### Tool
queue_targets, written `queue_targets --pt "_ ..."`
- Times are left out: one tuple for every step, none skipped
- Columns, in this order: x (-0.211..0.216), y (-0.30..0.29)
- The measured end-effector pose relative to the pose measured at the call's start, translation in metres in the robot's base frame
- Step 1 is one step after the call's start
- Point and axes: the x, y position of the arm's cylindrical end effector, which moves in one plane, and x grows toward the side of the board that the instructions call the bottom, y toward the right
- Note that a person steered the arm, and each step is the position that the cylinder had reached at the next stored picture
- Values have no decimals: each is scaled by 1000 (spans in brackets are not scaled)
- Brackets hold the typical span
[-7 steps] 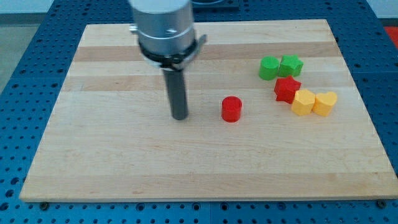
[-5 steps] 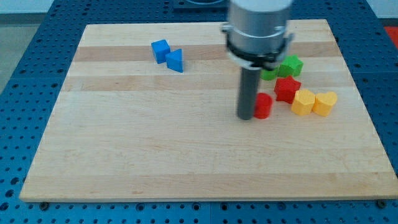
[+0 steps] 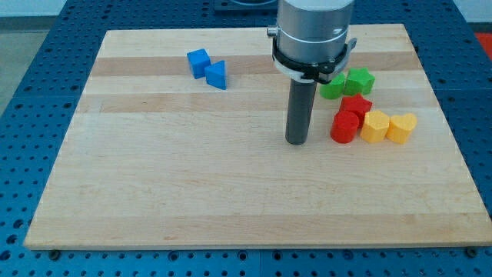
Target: Move your arm towards the right side of the board
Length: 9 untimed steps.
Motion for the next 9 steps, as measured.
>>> queue_targets --pt "0 -4" --pt "0 -6" --pt "-1 -6" --pt "-1 -14" --pt "-7 -15" --pt "-13 -15" --pt "-15 -15" --pt "-11 -15" --pt "21 -12"
